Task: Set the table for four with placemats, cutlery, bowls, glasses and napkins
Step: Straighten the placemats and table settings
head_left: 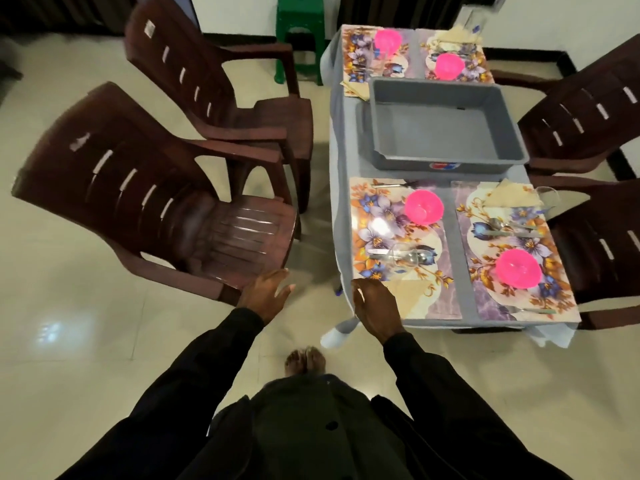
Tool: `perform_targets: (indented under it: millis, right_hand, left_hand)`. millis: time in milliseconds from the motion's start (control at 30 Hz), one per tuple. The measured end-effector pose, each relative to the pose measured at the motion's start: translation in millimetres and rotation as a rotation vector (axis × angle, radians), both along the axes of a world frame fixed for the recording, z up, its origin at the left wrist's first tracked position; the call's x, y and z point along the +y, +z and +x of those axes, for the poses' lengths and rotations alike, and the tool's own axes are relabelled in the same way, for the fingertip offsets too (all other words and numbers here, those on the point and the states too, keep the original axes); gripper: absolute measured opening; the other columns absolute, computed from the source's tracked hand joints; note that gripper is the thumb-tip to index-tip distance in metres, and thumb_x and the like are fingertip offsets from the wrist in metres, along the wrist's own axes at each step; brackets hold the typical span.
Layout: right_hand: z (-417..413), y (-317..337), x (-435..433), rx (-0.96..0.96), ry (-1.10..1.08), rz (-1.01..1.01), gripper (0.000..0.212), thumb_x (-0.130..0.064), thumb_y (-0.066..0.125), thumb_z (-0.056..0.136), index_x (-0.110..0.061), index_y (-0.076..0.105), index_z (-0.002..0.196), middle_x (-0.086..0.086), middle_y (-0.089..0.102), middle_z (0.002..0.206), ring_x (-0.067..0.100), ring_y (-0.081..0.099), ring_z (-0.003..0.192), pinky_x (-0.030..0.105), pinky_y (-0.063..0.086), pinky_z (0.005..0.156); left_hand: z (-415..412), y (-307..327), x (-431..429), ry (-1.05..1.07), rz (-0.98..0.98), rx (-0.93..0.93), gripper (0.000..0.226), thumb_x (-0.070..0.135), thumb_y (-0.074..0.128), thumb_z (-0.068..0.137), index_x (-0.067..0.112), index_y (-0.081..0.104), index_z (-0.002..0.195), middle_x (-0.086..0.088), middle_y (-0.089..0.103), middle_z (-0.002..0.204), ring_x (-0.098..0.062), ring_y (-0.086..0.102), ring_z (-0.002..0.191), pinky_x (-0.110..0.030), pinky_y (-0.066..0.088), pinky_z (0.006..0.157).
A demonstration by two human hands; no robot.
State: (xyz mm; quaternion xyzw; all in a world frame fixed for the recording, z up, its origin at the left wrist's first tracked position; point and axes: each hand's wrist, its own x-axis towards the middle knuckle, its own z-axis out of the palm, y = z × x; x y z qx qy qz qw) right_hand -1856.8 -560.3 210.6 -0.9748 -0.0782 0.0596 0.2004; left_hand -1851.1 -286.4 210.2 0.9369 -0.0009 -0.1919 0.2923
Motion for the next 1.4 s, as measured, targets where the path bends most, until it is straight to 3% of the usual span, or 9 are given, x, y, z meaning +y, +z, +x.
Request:
perform_targets:
  millis: [67, 167, 267, 500, 600, 700, 933, 1067, 1400]
  right_hand:
    - [7.9, -3.3, 12.7, 0.010, -0.005, 0.012, 0.022, -0.016, 0.057, 0.098, -0.010, 0.072, 0.113, 0.011, 0.074, 0.105, 0.030, 0.069, 0.094, 0.033, 0.054, 0.079]
    - [17.5, -10.1, 26.7, 0.025, 0.023, 0.000, 0.021, -0.019, 0.053, 0.096, -0.014, 0.073, 0.103, 0.006, 0.074, 0.098, 0.025, 0.069, 0.089, 0.030, 0.053, 0.075]
    - [25.6, -15.4, 38.4, 0.021, 0.038, 0.010, 0.027, -0.022, 0.045, 0.094, -0.015, 0.071, 0.097, 0.005, 0.072, 0.093, 0.024, 0.066, 0.084, 0.023, 0.040, 0.066]
    - [38.5, -16.8, 78.0, -0.027, 0.039, 0.007, 0.020, -0.013, 0.047, 0.092, -0.013, 0.067, 0.088, 0.008, 0.070, 0.084, 0.029, 0.064, 0.076, 0.023, 0.031, 0.065]
    - [43.0, -15.9, 103.6, -0.071, 0.016, -0.010, 0.024, -0.016, 0.045, 0.100, -0.015, 0.068, 0.093, 0.007, 0.071, 0.086, 0.029, 0.065, 0.080, 0.030, 0.041, 0.064]
    - [48.0, -15.0, 151.1, -0.111, -0.038, -0.048, 0.024, -0.015, 0.050, 0.102, -0.011, 0.073, 0.097, 0.010, 0.073, 0.087, 0.031, 0.068, 0.079, 0.036, 0.051, 0.065]
    - [62.8, 1.5, 279.0, -0.072, -0.045, -0.019, 0.022, -0.010, 0.049, 0.097, -0.008, 0.067, 0.085, 0.011, 0.067, 0.075, 0.034, 0.063, 0.064, 0.028, 0.034, 0.055]
    - [79.8, 8.4, 343.5, -0.049, -0.055, 0.101, 0.042, -0.036, 0.030, 0.108, -0.019, 0.066, 0.093, 0.000, 0.069, 0.084, 0.021, 0.065, 0.069, 0.026, 0.044, 0.056]
    - [138.6, -4.7, 438.4, 0.028, -0.010, 0.133, 0.033, -0.023, 0.042, 0.110, -0.013, 0.067, 0.091, -0.009, 0.048, 0.070, 0.007, 0.045, 0.056, 0.022, 0.034, 0.057]
  left_hand:
    - [-0.2, 3.7, 13.0, 0.017, 0.005, 0.018, 0.055, 0.051, 0.047, 0.096, 0.018, 0.061, 0.137, -0.001, 0.058, 0.145, -0.026, 0.054, 0.132, -0.042, 0.044, 0.109]
    - [0.1, 11.0, 23.9, 0.031, 0.007, 0.002, 0.037, 0.035, 0.054, 0.102, 0.018, 0.063, 0.134, -0.002, 0.058, 0.143, -0.030, 0.054, 0.129, -0.042, 0.042, 0.109]
    - [5.0, 9.2, 38.0, 0.046, 0.003, 0.017, 0.034, 0.030, 0.055, 0.104, 0.019, 0.063, 0.135, -0.001, 0.057, 0.145, -0.028, 0.050, 0.132, -0.036, 0.036, 0.112]
    - [24.2, 13.0, 73.3, 0.021, 0.004, 0.046, 0.049, 0.041, 0.043, 0.099, 0.014, 0.063, 0.135, -0.007, 0.059, 0.143, -0.030, 0.053, 0.130, -0.034, 0.032, 0.111]
    - [40.2, 4.8, 107.9, 0.004, 0.026, 0.083, 0.040, 0.048, 0.047, 0.104, 0.031, 0.059, 0.138, 0.007, 0.057, 0.145, -0.023, 0.052, 0.129, -0.033, 0.033, 0.109]
    - [58.4, 0.5, 157.0, -0.056, 0.052, 0.063, 0.054, 0.064, 0.038, 0.097, 0.035, 0.060, 0.136, 0.009, 0.058, 0.144, -0.021, 0.054, 0.128, -0.037, 0.038, 0.108]
    - [89.8, 29.2, 282.0, -0.097, 0.026, -0.092, 0.035, 0.040, 0.057, 0.101, 0.022, 0.068, 0.129, 0.000, 0.064, 0.137, -0.022, 0.058, 0.127, -0.033, 0.043, 0.102]
    - [109.3, 43.0, 345.9, -0.124, 0.034, -0.129, 0.034, 0.035, 0.059, 0.101, 0.017, 0.068, 0.129, -0.005, 0.066, 0.134, -0.025, 0.059, 0.124, -0.032, 0.044, 0.101]
    - [161.2, 55.5, 448.5, -0.069, 0.071, -0.288, 0.028, 0.028, 0.067, 0.097, 0.012, 0.072, 0.120, -0.007, 0.072, 0.121, -0.026, 0.066, 0.112, -0.037, 0.052, 0.094]
